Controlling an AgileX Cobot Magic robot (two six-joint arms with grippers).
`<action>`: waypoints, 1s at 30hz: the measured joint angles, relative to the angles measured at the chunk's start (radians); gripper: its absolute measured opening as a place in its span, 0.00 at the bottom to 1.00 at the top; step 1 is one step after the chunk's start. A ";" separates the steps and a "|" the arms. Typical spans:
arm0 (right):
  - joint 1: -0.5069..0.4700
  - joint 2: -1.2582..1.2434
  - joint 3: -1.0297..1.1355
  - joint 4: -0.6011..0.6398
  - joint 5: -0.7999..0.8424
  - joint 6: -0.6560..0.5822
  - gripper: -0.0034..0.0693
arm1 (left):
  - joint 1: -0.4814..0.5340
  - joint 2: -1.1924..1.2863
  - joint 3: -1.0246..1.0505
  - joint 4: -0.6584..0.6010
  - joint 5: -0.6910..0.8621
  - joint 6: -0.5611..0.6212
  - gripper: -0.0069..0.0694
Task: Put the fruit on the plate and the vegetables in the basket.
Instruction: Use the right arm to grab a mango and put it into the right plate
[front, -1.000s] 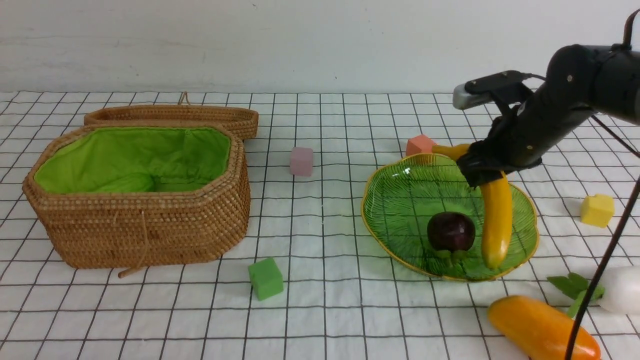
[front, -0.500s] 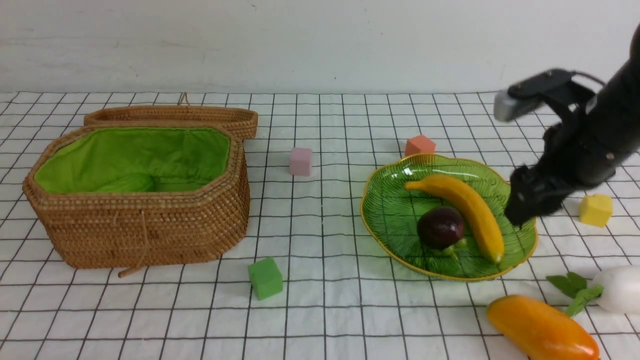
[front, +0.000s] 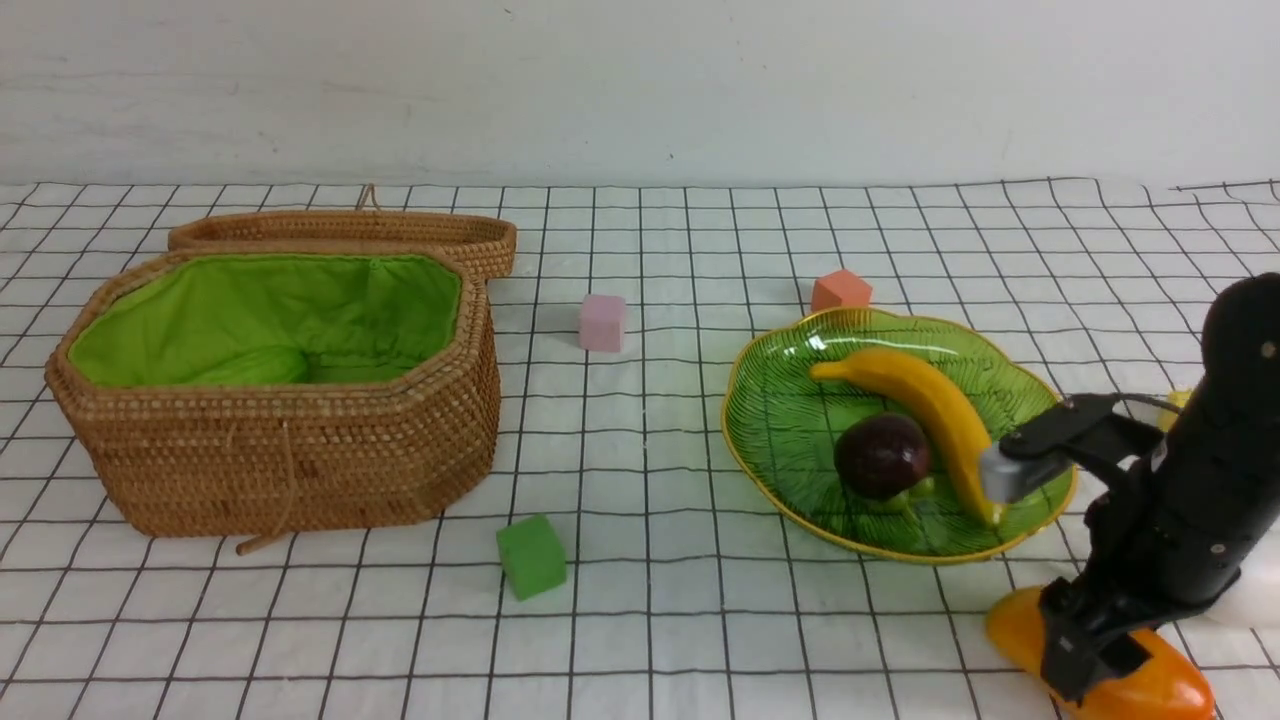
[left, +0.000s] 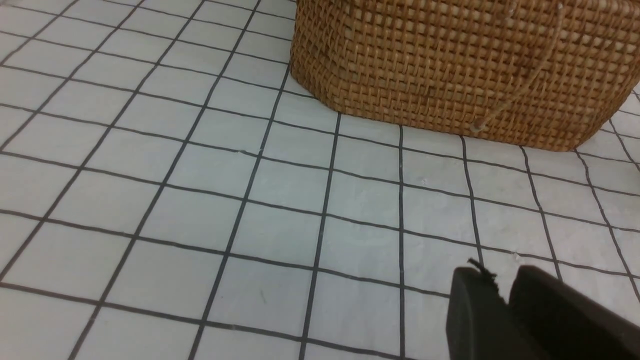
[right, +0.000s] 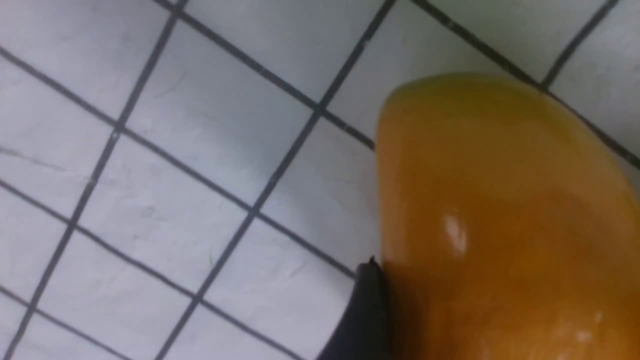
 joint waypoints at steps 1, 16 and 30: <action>0.001 0.020 0.000 0.000 -0.012 0.000 0.91 | 0.000 0.000 0.000 0.000 0.000 0.000 0.23; 0.002 -0.039 -0.208 0.031 0.146 -0.070 0.82 | 0.000 0.000 0.000 0.000 0.000 0.000 0.24; -0.011 0.055 -0.342 -0.078 -0.357 0.311 0.82 | 0.000 0.000 0.000 0.000 0.000 0.000 0.26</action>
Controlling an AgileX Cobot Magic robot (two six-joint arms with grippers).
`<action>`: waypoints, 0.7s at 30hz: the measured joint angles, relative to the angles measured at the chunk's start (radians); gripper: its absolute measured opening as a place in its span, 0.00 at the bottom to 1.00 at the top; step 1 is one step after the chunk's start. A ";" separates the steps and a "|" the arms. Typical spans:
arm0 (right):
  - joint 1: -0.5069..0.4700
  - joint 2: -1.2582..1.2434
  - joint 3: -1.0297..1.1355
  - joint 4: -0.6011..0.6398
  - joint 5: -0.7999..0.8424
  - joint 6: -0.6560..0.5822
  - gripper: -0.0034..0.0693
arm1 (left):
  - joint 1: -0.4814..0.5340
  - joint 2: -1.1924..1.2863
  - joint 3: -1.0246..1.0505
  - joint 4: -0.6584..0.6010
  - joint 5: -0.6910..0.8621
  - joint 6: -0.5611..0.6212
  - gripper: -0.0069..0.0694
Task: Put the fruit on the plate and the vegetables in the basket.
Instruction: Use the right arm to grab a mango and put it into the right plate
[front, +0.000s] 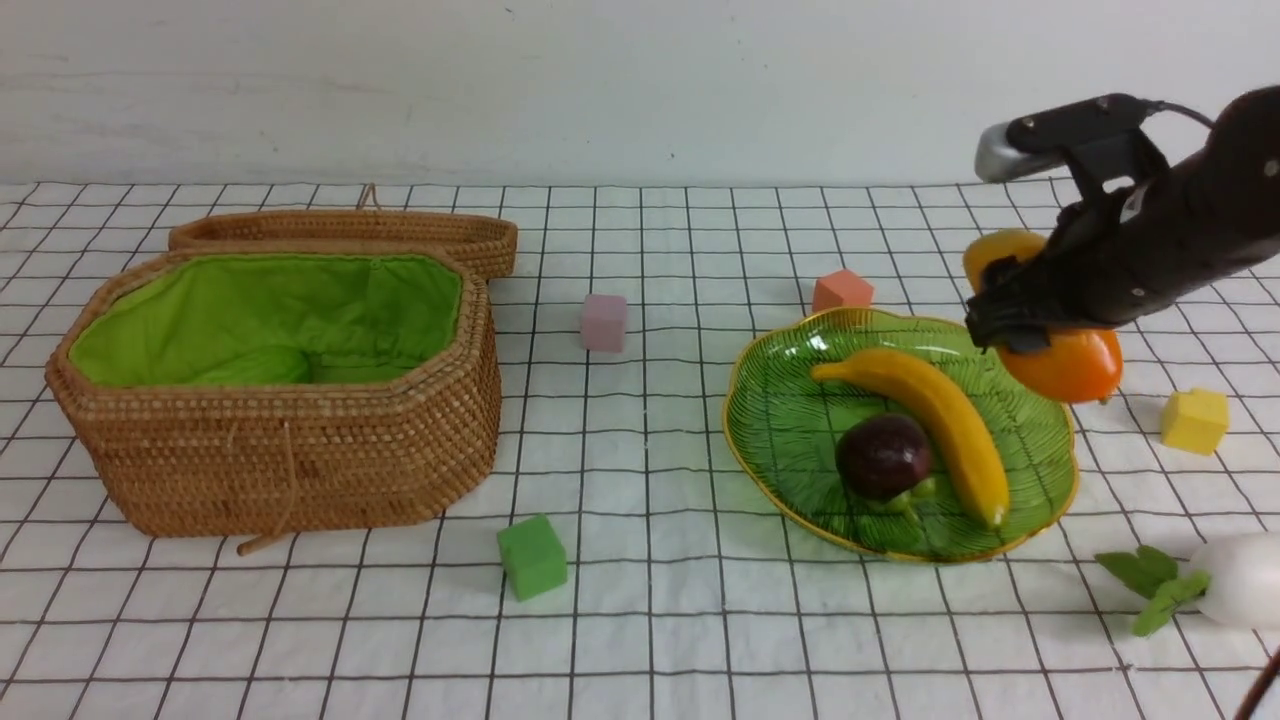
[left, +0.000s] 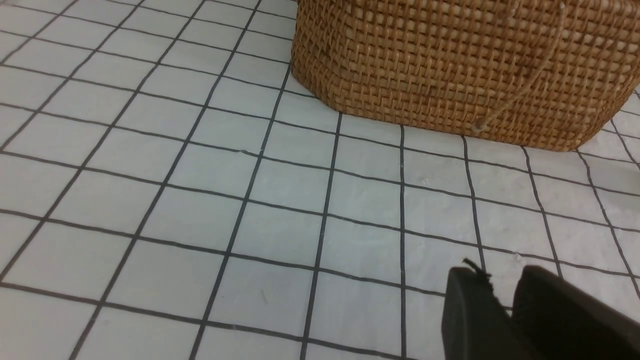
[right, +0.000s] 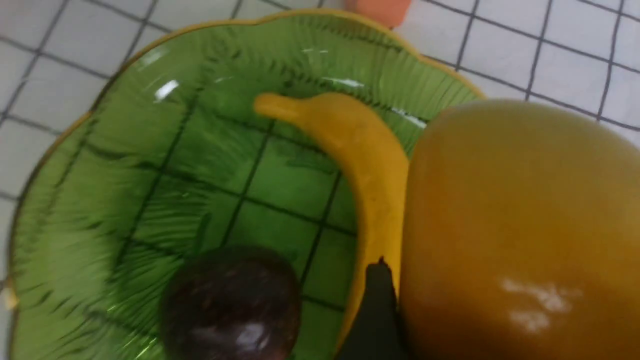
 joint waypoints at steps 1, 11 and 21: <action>-0.003 0.015 0.000 -0.010 -0.009 0.008 0.82 | 0.000 0.000 0.000 0.000 0.000 0.000 0.26; -0.025 0.145 0.000 -0.053 -0.007 0.022 0.87 | 0.000 0.000 0.000 0.000 0.000 0.000 0.27; -0.045 -0.038 0.000 -0.022 0.149 0.151 0.94 | 0.000 0.000 0.000 0.000 0.000 0.000 0.27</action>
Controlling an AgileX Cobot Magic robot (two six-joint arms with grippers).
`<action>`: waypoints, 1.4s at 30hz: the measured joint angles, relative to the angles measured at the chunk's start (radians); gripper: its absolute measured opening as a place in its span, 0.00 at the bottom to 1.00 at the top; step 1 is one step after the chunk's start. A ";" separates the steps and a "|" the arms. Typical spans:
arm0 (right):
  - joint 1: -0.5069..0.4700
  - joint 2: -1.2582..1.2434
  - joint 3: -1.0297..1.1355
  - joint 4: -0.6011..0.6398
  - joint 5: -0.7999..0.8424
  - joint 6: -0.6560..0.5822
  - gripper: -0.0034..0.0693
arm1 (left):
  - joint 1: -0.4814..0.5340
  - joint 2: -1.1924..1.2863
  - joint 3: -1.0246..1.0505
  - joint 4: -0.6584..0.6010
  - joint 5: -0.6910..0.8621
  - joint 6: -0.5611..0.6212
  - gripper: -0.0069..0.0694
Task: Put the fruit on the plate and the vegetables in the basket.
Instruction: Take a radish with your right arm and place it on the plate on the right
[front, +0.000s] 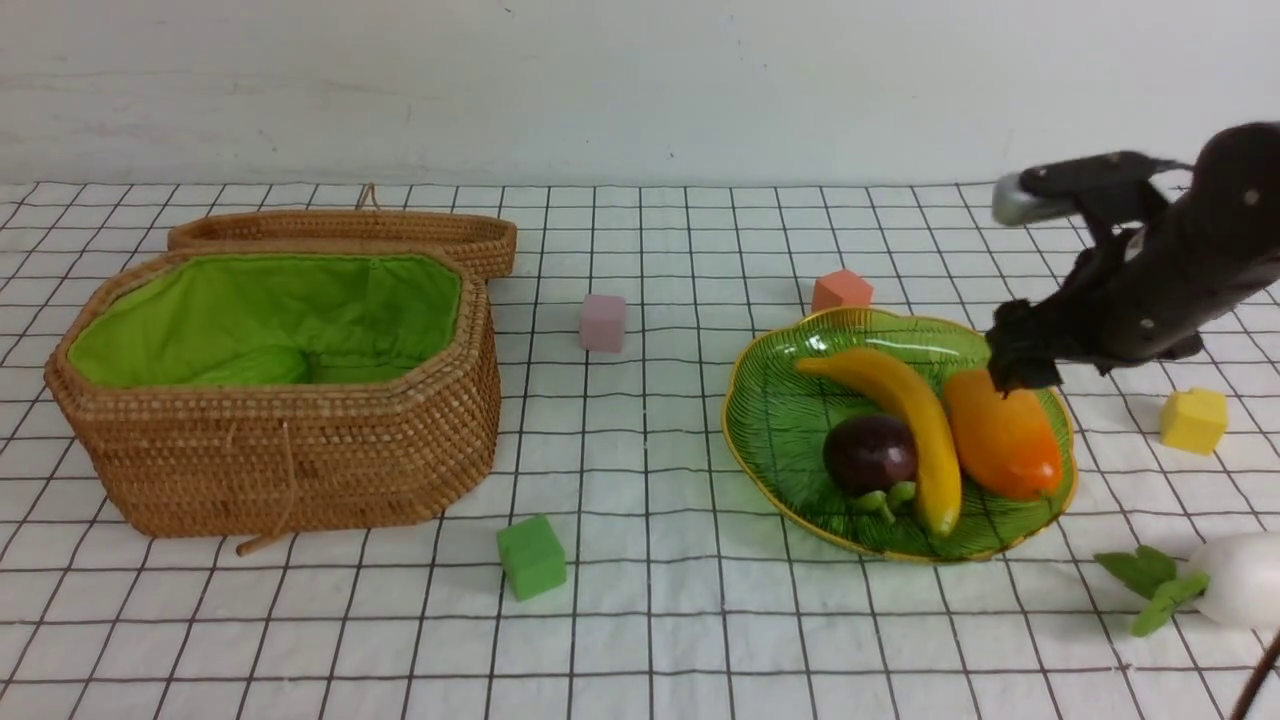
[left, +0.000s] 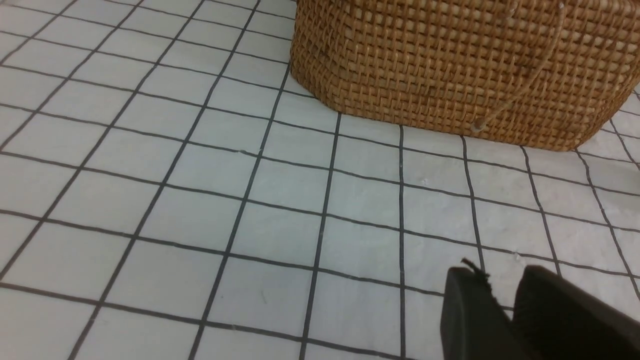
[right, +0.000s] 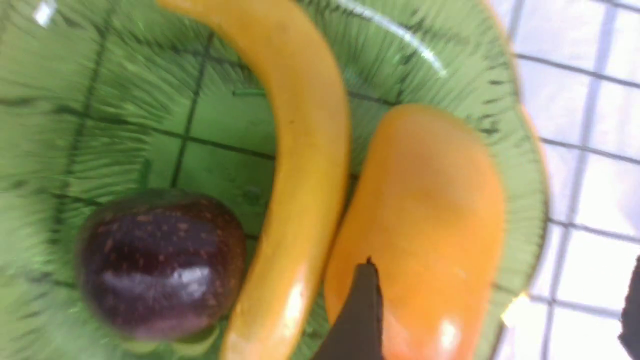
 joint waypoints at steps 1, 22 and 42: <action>-0.019 -0.031 0.000 -0.003 0.030 0.065 0.93 | 0.000 0.000 0.000 0.000 0.000 0.000 0.27; -0.400 -0.082 0.357 0.093 -0.059 0.996 0.83 | 0.000 0.000 0.001 0.000 0.000 0.000 0.29; -0.376 -0.075 0.218 0.454 -0.035 0.458 0.80 | 0.000 0.000 0.001 0.000 0.000 0.000 0.31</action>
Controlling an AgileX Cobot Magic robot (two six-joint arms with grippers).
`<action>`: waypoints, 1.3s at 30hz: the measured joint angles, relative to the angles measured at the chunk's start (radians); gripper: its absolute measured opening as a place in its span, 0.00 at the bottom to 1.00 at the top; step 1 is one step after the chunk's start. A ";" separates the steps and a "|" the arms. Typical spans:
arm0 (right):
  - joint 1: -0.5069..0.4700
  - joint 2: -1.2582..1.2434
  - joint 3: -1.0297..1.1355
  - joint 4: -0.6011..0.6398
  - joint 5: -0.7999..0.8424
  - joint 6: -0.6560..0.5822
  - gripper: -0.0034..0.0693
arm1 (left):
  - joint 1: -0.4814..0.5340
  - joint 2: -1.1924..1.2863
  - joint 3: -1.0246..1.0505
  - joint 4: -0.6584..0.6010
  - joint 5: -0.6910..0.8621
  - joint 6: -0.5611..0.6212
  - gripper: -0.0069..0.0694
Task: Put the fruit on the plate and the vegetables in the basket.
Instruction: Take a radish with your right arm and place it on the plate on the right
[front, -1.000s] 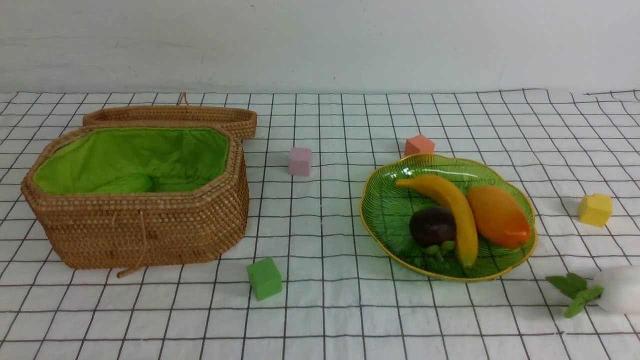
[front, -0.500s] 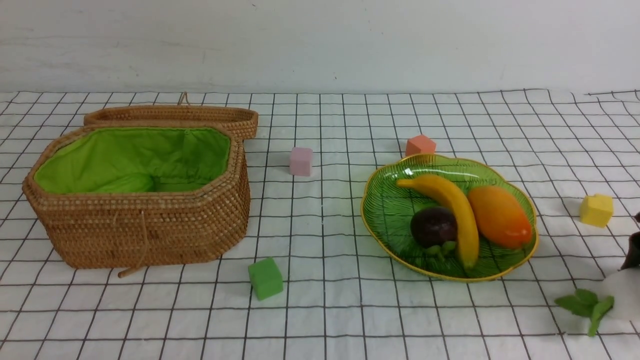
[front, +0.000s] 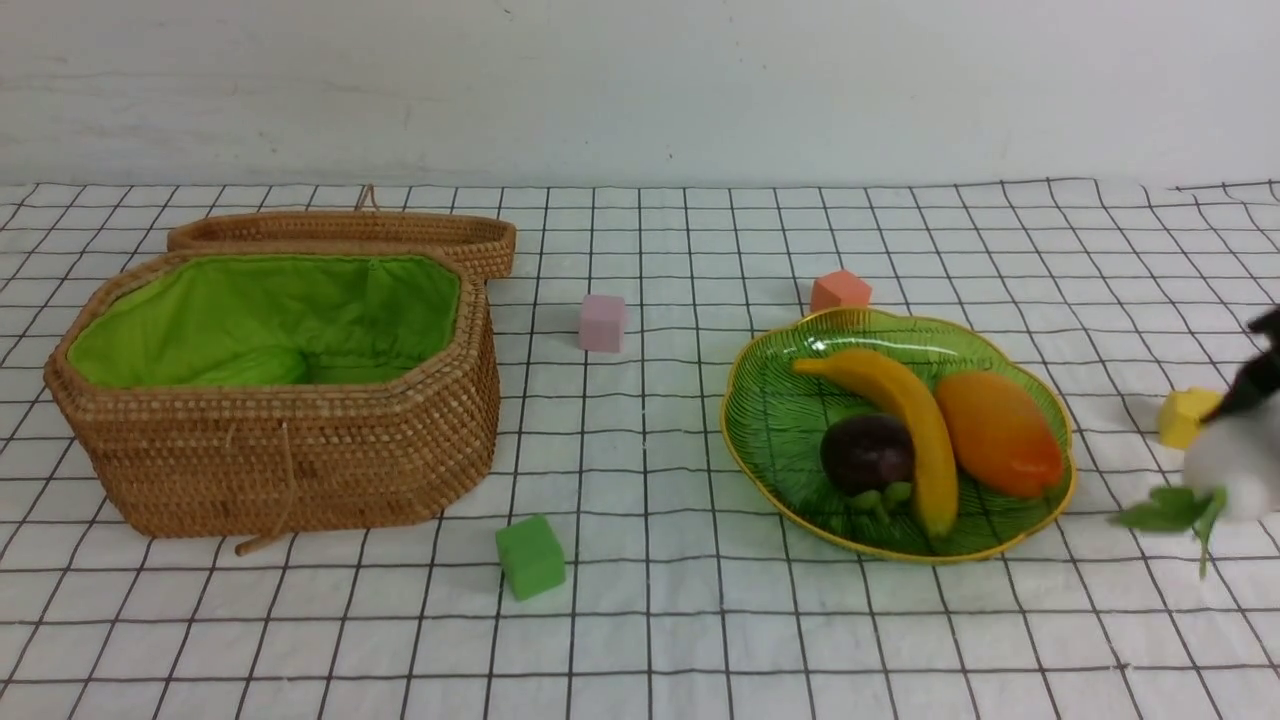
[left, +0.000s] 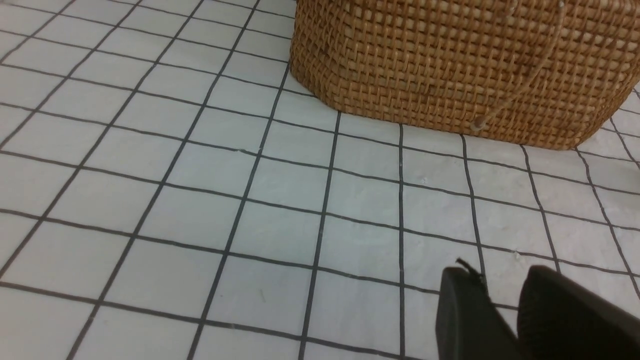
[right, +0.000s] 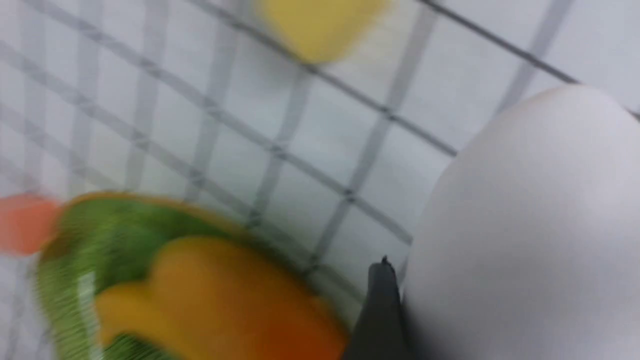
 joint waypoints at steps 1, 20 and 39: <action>0.031 -0.020 -0.042 0.086 -0.019 -0.145 0.80 | 0.000 0.000 0.000 0.000 0.000 0.000 0.31; 0.541 0.373 -0.342 0.657 -0.233 -1.119 0.81 | 0.000 0.000 0.001 0.000 0.000 0.000 0.32; 0.415 0.063 -0.349 0.159 0.152 -0.824 0.79 | 0.000 0.000 0.001 0.001 0.000 0.000 0.32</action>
